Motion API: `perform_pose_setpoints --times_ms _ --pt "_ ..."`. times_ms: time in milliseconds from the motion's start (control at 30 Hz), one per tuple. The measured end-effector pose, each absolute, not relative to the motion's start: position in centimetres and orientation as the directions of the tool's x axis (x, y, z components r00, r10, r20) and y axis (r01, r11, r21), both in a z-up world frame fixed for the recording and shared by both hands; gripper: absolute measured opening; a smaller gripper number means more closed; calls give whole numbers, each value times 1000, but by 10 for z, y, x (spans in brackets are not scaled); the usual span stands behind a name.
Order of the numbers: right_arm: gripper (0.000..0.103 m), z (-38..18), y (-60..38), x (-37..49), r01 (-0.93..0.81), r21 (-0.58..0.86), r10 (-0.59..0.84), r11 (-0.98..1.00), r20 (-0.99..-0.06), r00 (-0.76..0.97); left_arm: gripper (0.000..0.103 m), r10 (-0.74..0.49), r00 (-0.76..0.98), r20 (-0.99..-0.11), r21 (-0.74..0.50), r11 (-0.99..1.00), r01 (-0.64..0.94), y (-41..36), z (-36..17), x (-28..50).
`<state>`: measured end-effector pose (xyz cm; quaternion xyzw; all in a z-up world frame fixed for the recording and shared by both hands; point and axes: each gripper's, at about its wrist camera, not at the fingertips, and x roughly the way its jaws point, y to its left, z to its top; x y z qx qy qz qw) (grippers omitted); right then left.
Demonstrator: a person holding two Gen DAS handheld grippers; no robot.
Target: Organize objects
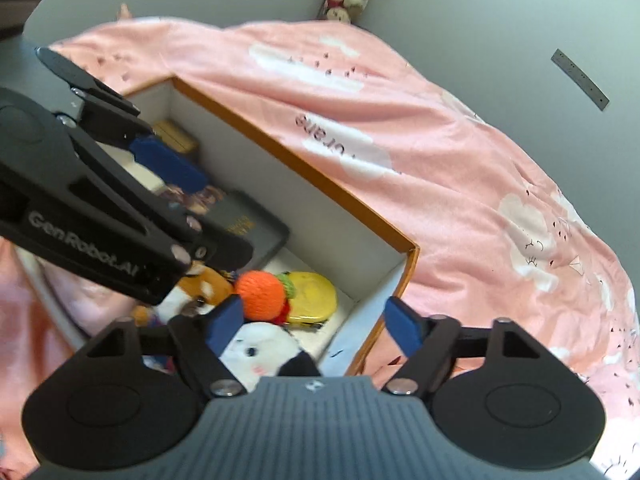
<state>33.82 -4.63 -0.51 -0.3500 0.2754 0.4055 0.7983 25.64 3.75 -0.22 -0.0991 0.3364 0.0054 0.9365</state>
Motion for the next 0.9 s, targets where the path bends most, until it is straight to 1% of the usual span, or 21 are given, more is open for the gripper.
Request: perform_pose_setpoints --times_ms 167,233,367,467,533,600,667,733,900 --pt "91 8 -64 307 -841 -313 509 442 -684 523 88 79 853 -516 -70 988 -134 26 24 220" --pt "96 19 -72 293 -835 -296 536 465 -656 531 89 148 872 -467 -20 984 -177 22 34 207" --pt "99 40 -96 279 -811 -224 571 541 -610 549 91 277 882 -381 84 961 -265 14 46 187" --pt "101 53 -111 264 -779 -153 598 607 -557 576 92 347 877 -333 126 938 -323 10 50 174" --pt "102 56 -118 258 -759 -98 615 643 -525 589 92 403 860 -314 141 915 -377 11 51 165" --pt "102 59 -125 249 -737 -40 631 675 -485 605 92 424 857 -294 153 906 -395 11 50 157" --pt "102 61 -131 237 -716 -1 638 698 -453 623 92 421 859 -293 157 907 -391 10 50 150" --pt "102 61 -134 227 -684 18 629 729 -412 659 92 400 861 -314 137 916 -376 11 49 145" --pt "102 56 -131 207 -623 22 592 782 -342 730 92 370 861 -349 80 927 -366 13 42 131"
